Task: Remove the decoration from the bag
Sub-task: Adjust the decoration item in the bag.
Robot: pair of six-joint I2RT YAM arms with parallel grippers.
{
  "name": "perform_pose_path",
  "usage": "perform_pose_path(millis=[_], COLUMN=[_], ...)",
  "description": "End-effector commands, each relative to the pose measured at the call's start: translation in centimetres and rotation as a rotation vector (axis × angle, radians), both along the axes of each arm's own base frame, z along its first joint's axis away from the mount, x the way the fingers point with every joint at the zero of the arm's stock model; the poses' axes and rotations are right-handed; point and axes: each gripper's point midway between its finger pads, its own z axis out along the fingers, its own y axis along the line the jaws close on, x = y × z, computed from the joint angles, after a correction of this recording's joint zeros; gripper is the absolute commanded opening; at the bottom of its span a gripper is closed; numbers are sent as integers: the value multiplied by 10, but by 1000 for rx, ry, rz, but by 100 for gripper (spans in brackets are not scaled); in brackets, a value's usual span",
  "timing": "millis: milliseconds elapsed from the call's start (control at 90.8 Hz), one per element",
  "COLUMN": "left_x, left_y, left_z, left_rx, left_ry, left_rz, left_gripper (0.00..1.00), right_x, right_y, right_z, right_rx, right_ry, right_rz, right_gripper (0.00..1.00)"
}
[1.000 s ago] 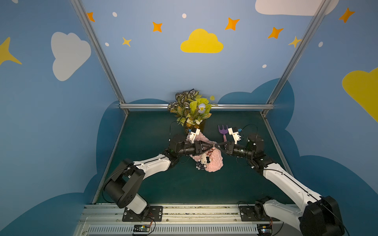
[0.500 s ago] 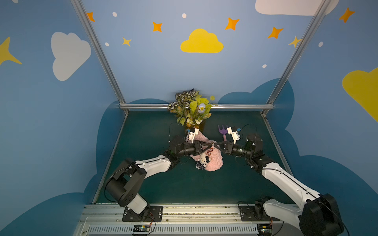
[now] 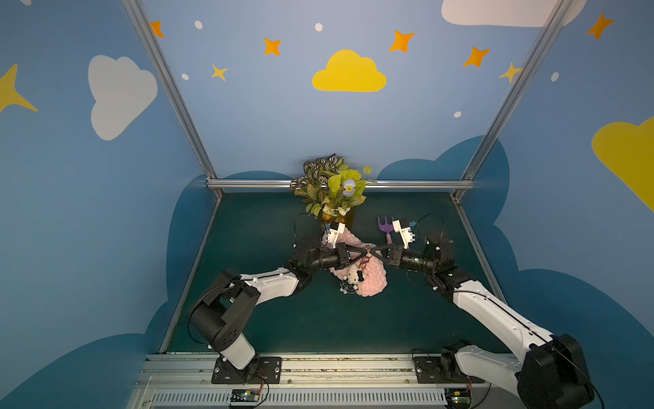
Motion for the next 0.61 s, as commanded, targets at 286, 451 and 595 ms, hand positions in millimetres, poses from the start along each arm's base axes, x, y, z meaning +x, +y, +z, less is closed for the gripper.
perform_pose_path(millis=[286, 451, 595], left_x=[-5, -5, -6], left_y=[-5, -1, -1], left_z=[63, 69, 76], left_rx=[-123, -137, -145], left_ry=[-199, -225, -241], left_rz=[-18, 6, 9], left_gripper=[2, 2, 2], right_x=[-9, -8, -12], right_y=[5, -2, -11], right_z=[0, 6, 11], right_rx=[-51, -66, -79], right_ry=[11, -2, -20], right_rz=[46, -2, -47], right_gripper=[12, 54, 63])
